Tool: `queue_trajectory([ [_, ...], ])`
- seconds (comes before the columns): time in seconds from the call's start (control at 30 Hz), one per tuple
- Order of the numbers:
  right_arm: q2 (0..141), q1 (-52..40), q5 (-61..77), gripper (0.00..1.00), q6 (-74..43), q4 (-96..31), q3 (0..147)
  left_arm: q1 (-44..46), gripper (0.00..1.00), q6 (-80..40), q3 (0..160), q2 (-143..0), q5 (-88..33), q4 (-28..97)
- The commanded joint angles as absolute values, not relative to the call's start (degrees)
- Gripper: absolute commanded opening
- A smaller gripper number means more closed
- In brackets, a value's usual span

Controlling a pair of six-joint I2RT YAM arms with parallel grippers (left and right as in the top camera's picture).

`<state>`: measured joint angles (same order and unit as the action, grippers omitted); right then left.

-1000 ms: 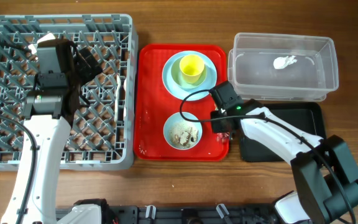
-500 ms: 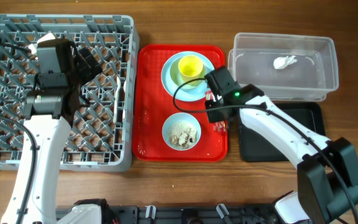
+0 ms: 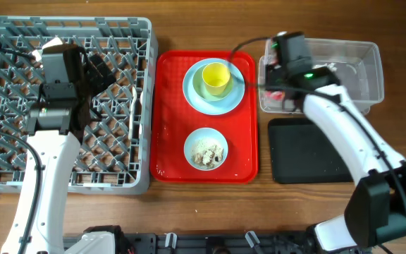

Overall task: Sort waste into correct bins and load items into the dishwasher rack
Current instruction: 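Carry the red wrapper to the clear bin and release it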

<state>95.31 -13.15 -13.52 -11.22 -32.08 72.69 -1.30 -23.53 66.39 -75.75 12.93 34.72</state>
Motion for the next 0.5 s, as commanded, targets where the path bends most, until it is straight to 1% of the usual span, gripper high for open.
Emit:
queue_trajectory([
  [0.0,94.3,-7.3,-10.3,0.04,-10.5,-29.5,73.8,-1.6,1.0,-24.5,67.3,-75.3,12.9,34.7],
  [0.1,94.7,-4.3,-6.9,0.04,-10.4,-27.8,72.7,-1.6,1.0,-24.5,67.3,-75.3,12.9,34.7],
  [0.2,97.0,-4.1,-2.5,0.04,-9.0,-27.4,72.2,-1.6,1.0,-24.5,67.3,-75.3,12.9,34.7],
  [0.23,97.8,-4.1,-1.1,0.07,-8.5,-27.5,72.2,-1.6,1.0,-24.5,67.3,-75.3,12.9,34.7],
  [0.27,99.0,-4.1,-0.1,0.22,-8.3,-27.7,72.2,-1.6,1.0,-24.5,67.3,-75.3,12.9,34.7],
  [0.3,99.9,-4.1,0.1,0.47,-7.4,-27.9,72.2,-1.6,1.0,-24.5,67.3,-75.3,12.9,34.7],
  [0.33,100.2,-4.1,-0.2,0.58,-7.2,-28.1,72.2,-1.6,1.0,-24.5,67.3,-75.3,12.9,34.7],
  [0.4,100.1,-4.1,-0.3,0.75,-6.6,-28.1,72.4,-1.6,1.0,-24.5,67.3,-75.3,12.9,34.7],
  [0.43,99.6,-4.1,-0.3,0.82,-6.1,-28.2,72.8,-1.6,1.0,-24.5,67.3,-75.3,12.9,34.7],
  [0.47,98.8,-4.1,-0.3,0.92,-5.9,-28.9,73.4,-1.6,1.0,-24.5,67.3,-75.3,12.9,34.7],
])
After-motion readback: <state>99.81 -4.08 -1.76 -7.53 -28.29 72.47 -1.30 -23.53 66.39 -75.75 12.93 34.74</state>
